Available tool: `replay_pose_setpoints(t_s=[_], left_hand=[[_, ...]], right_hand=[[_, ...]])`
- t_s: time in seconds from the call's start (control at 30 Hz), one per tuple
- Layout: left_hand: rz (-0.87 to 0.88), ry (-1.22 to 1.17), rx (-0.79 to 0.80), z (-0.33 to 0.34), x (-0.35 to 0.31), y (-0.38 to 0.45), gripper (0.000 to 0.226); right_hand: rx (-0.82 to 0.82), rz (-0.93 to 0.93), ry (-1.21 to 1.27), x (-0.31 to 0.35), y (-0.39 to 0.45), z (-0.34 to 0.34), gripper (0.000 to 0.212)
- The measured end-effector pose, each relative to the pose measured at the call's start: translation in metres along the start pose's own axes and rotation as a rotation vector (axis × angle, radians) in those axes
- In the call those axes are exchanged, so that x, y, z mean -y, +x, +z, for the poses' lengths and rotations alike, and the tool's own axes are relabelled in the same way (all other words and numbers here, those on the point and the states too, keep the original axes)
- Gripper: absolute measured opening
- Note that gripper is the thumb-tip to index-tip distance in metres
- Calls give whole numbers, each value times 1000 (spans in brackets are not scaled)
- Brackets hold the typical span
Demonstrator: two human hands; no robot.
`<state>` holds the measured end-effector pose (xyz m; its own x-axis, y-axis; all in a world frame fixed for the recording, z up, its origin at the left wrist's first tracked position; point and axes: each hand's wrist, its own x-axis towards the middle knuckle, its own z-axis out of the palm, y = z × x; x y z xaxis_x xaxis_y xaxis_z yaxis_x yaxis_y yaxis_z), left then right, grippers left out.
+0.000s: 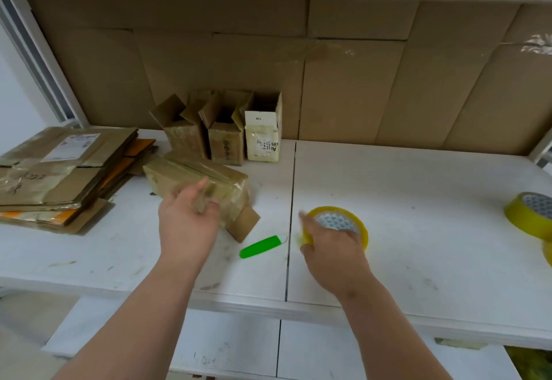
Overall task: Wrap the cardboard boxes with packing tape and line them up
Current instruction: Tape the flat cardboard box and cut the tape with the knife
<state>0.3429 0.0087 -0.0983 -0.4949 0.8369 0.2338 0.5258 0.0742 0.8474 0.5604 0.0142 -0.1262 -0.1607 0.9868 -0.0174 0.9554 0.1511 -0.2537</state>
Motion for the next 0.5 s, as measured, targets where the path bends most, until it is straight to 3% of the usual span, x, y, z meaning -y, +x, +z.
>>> replay_pose_setpoints(t_s=[0.07, 0.1, 0.2, 0.3, 0.4, 0.5], left_hand=[[29, 97, 49, -8, 9, 16, 45], [57, 148, 88, -11, 13, 24, 50], [192, 341, 201, -12, 23, 42, 72], [250, 452, 244, -10, 31, 51, 92], [299, 476, 267, -12, 45, 59, 90], [348, 457, 283, -17, 60, 67, 79]], right_hand=[[103, 112, 128, 6, 7, -8, 87], [86, 142, 78, 11, 10, -12, 91], [-168, 174, -68, 38, 20, -24, 77], [-194, 85, 151, 69, 42, -13, 64], [-69, -11, 391, 93, 60, 11, 72], [-83, -19, 534, 105, 66, 25, 76]])
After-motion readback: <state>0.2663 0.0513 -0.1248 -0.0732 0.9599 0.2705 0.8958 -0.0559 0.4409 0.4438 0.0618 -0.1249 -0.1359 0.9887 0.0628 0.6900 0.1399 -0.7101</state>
